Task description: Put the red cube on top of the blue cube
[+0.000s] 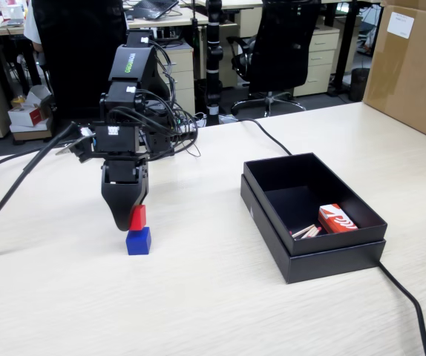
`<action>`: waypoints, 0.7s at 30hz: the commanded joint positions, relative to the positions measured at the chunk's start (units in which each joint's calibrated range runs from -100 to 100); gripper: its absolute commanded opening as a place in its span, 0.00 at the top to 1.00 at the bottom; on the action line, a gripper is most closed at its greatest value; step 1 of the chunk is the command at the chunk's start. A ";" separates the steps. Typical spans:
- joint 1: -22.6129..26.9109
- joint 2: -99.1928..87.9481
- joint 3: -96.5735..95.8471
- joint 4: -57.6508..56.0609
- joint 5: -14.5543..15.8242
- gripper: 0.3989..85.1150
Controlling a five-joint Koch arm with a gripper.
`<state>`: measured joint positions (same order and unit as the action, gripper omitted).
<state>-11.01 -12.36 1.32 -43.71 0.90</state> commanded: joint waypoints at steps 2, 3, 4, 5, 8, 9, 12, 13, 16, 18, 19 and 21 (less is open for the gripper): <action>0.00 -1.01 0.94 1.94 -0.10 0.99; 0.00 -1.01 0.85 1.94 -0.10 0.99; 0.00 -1.12 0.58 1.85 -0.10 0.99; 0.00 -1.12 0.31 1.94 -0.10 0.99; 0.10 -1.46 -0.60 1.85 -0.15 0.92; 0.15 -1.46 -0.96 1.85 -0.15 0.90; 0.20 -1.58 -1.32 1.85 -0.15 0.90; 0.24 -1.69 -1.23 1.85 -0.15 0.90; 0.24 -1.69 -0.60 1.85 -0.10 0.82; 0.34 -1.69 -0.24 1.85 -0.10 0.79; 0.34 -1.69 0.04 1.85 -0.10 0.79; 0.29 -1.81 0.58 1.94 -0.10 0.79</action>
<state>-10.82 -12.36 -1.96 -43.71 0.90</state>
